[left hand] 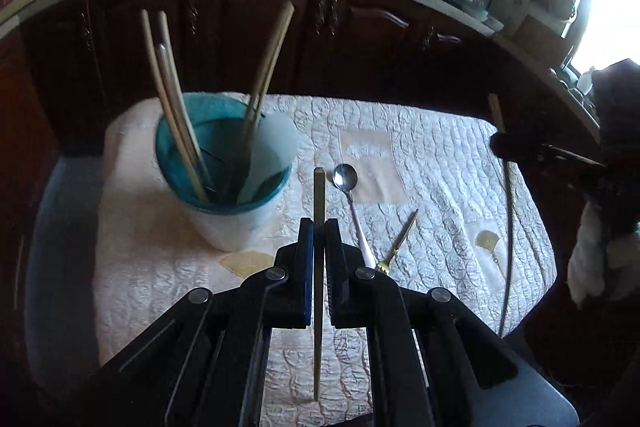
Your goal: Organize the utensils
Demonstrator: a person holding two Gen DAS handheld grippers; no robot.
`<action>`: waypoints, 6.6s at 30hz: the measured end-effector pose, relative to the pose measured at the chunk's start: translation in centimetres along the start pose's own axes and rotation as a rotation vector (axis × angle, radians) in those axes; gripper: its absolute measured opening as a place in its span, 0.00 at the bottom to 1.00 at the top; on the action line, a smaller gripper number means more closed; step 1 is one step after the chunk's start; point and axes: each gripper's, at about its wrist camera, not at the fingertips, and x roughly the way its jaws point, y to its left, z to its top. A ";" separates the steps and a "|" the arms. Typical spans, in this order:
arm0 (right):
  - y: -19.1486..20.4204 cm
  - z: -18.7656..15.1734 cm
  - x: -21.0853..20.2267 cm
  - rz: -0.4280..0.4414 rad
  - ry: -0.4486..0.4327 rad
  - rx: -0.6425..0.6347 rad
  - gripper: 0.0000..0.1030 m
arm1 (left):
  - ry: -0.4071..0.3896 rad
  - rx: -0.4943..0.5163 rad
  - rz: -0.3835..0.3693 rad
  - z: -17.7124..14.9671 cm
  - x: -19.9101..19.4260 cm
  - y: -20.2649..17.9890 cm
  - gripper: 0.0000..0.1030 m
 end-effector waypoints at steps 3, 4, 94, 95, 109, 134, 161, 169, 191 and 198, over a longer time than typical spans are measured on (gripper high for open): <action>0.6 0.4 0.8 -0.003 0.002 -0.006 0.05 | -0.022 0.010 0.012 0.1 -1.0 -0.1 0.04; 0.7 0.6 1.0 -0.001 0.003 -0.005 0.05 | -0.028 0.012 0.013 0.2 -1.3 -0.1 0.04; 4.6 4.4 7.5 0.031 -0.081 -0.054 0.33 | -0.241 -0.129 0.243 3.8 -1.3 3.1 0.38; 4.5 4.0 7.2 0.021 -0.080 -0.057 0.33 | -0.240 -0.123 0.243 3.6 -1.3 2.9 0.38; 1.3 0.4 5.2 -0.043 -0.031 -0.004 0.37 | -0.208 -0.063 0.230 1.6 -0.4 -0.1 0.39; -13.6 -8.1 14.1 -0.234 0.239 0.381 0.13 | 0.120 -0.097 0.065 -2.9 9.6 -2.2 0.39; -13.1 -11.5 9.9 -0.107 0.334 0.234 0.06 | 0.319 -0.081 -0.036 -6.4 13.8 -1.3 0.06; -10.4 -12.0 11.4 -0.089 0.364 0.174 0.06 | 0.373 -0.149 -0.051 -10.6 11.1 -1.4 0.07; -14.0 -11.0 10.2 -0.105 0.389 0.234 0.25 | 0.302 -0.003 -0.075 -6.2 13.7 1.4 0.39; -12.7 -10.7 11.7 -0.137 0.395 0.184 0.06 | 0.328 0.052 -0.082 -6.3 15.0 0.7 0.08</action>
